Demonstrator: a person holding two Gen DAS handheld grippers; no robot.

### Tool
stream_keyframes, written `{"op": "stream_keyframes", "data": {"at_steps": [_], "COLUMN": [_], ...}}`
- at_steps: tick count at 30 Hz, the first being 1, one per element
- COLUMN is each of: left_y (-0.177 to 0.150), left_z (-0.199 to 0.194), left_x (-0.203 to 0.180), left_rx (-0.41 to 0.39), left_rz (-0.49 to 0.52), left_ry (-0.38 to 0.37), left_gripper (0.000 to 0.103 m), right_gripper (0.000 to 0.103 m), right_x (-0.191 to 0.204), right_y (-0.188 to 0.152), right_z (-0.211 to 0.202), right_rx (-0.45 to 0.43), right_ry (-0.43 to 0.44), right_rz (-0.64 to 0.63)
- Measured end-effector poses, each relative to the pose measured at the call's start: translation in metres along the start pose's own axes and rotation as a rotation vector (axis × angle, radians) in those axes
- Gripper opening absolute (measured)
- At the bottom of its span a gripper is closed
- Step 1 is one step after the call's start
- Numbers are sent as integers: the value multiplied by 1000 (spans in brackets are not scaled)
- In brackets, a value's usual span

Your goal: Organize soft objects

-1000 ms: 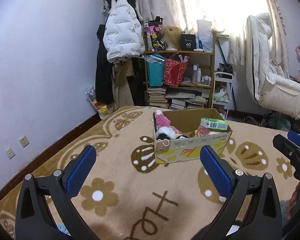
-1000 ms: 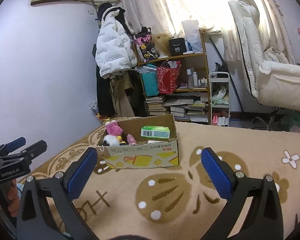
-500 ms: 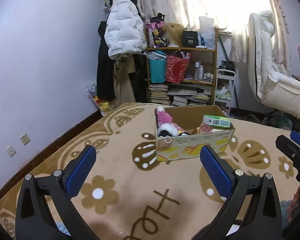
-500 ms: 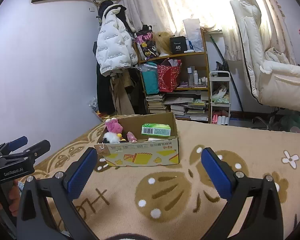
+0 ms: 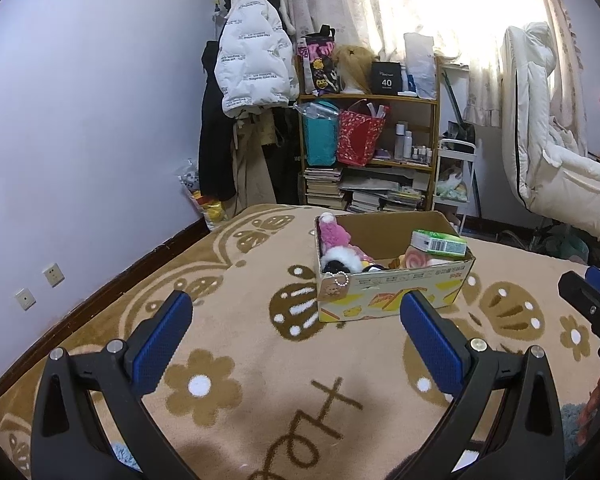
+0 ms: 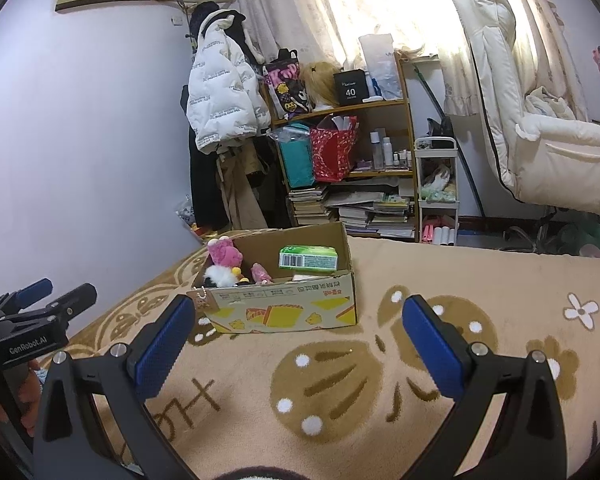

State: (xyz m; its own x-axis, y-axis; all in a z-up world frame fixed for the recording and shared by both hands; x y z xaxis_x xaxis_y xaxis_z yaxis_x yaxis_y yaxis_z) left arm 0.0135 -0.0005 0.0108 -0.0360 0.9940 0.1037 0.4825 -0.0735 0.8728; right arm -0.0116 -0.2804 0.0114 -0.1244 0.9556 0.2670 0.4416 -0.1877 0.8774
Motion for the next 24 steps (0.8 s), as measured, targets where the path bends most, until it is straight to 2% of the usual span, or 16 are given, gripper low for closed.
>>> {"op": "stream_keyframes", "data": {"at_steps": [24], "left_y": [0], "left_z": [2], "left_x": [0], "left_rx": [13], "left_rz": [-2], "left_ry": [-11], "left_gripper": [103], "right_gripper": [103], "right_x": [0], "right_y": [2], "right_z": [1], "right_rx": [5], "right_ry": [-3], "right_rz": [-6]}}
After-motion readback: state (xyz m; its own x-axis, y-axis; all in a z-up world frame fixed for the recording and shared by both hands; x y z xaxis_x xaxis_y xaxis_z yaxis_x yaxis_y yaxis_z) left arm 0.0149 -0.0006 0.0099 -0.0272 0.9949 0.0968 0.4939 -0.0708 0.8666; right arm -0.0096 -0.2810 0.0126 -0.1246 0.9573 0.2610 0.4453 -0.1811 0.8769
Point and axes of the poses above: each gripper's, at about its wrist camera, not at the fingertips, and z roughly the way its jaws point, x to its left, y to its top, the point moved 1 cm from there along z, roughly the way its jaws point, and after that the axes turned 6 degrees about y, right-handed, at the moved point
